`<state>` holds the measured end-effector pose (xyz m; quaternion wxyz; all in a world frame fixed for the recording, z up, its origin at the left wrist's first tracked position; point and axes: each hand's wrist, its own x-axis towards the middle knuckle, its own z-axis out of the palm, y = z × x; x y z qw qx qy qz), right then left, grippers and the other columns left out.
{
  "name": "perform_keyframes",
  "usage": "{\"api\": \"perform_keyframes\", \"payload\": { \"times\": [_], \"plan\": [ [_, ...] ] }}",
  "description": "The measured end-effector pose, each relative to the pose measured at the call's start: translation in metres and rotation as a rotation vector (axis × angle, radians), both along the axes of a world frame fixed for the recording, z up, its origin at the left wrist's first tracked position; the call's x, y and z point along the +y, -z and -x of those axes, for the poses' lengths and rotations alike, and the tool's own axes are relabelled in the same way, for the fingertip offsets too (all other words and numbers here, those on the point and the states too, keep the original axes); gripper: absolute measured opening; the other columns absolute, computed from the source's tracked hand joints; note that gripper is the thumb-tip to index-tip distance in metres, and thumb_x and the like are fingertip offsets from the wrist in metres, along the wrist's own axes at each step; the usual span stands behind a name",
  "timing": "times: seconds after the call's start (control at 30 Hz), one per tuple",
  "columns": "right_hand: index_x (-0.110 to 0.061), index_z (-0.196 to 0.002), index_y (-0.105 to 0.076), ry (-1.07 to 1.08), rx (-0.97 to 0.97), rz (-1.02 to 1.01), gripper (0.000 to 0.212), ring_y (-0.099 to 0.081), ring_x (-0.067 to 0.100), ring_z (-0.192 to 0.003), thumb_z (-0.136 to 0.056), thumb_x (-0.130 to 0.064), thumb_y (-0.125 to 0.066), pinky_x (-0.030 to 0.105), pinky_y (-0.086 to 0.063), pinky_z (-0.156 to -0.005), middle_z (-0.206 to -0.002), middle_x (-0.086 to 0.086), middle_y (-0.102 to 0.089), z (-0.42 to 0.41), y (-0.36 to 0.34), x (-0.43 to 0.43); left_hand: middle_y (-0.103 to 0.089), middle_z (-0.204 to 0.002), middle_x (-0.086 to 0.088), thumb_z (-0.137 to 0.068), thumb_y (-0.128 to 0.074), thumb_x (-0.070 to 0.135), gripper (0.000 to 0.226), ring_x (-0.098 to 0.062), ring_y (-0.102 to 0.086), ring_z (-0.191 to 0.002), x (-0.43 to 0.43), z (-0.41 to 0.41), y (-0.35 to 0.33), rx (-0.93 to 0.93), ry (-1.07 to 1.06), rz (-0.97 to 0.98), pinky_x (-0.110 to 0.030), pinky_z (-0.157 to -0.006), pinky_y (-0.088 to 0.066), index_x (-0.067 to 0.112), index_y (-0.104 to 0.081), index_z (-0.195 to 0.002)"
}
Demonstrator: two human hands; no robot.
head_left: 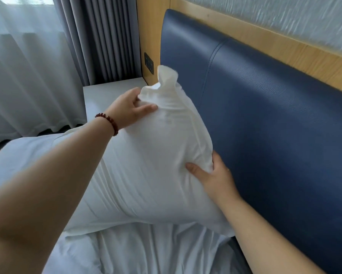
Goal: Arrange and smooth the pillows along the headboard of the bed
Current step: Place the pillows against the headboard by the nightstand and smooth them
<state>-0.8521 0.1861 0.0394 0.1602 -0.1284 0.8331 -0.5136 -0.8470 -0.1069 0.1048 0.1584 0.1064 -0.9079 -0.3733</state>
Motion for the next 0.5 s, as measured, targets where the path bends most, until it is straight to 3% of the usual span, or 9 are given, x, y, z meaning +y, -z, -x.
{"api": "perform_keyframes", "payload": {
  "times": [0.1,0.17,0.23,0.33,0.5],
  "plan": [
    [-0.035,-0.118,-0.058,-0.003,0.041,0.047,0.054,-0.063,0.006,-0.099,-0.072,-0.056,-0.078,0.034,-0.052,-0.09,-0.106,-0.018,-0.067,0.005,-0.007,-0.017,-0.059,-0.12,0.003,-0.057,-0.066,0.071,0.101,-0.014,-0.057,-0.105,-0.002,0.004,-0.02,-0.035,0.131,0.052,-0.028,-0.092,-0.044,0.018,-0.04,-0.139],
    [-0.035,-0.109,-0.059,-0.026,0.085,0.049,0.045,-0.064,0.004,-0.093,-0.073,-0.054,-0.078,0.035,-0.053,-0.087,-0.098,-0.018,-0.068,0.009,-0.015,-0.031,-0.056,-0.124,0.007,-0.053,-0.067,0.073,0.107,-0.01,-0.054,-0.108,-0.005,0.011,-0.032,-0.024,0.155,0.08,-0.024,-0.091,-0.041,0.022,-0.037,-0.143],
    [-0.034,-0.104,-0.06,-0.023,0.126,0.058,0.042,-0.065,0.006,-0.089,-0.073,-0.056,-0.077,0.038,-0.055,-0.084,-0.093,-0.017,-0.069,0.016,-0.022,-0.046,-0.057,-0.117,0.013,-0.056,-0.077,0.072,0.1,-0.007,-0.055,-0.104,-0.011,0.018,-0.04,-0.034,0.126,0.06,-0.023,-0.088,-0.043,0.026,-0.043,-0.138],
    [-0.032,-0.102,-0.061,0.014,0.163,0.059,0.045,-0.066,0.01,-0.087,-0.071,-0.063,-0.073,0.042,-0.055,-0.082,-0.092,-0.015,-0.07,0.025,-0.026,-0.07,-0.061,-0.103,0.022,-0.064,-0.082,0.055,0.064,-0.001,-0.06,-0.094,-0.031,0.025,-0.03,-0.069,0.028,-0.044,-0.025,-0.086,-0.047,0.034,-0.052,-0.116],
    [-0.038,-0.111,-0.052,0.0,0.119,-0.106,0.058,-0.063,0.012,-0.092,-0.068,-0.072,-0.07,0.037,-0.054,-0.081,-0.099,-0.018,-0.065,0.032,-0.042,-0.084,-0.066,-0.098,0.02,-0.072,-0.084,0.042,0.045,0.005,-0.06,-0.09,-0.057,0.022,-0.002,0.047,-0.11,-0.235,-0.017,-0.076,-0.045,0.029,-0.061,-0.109]
  ]
}}
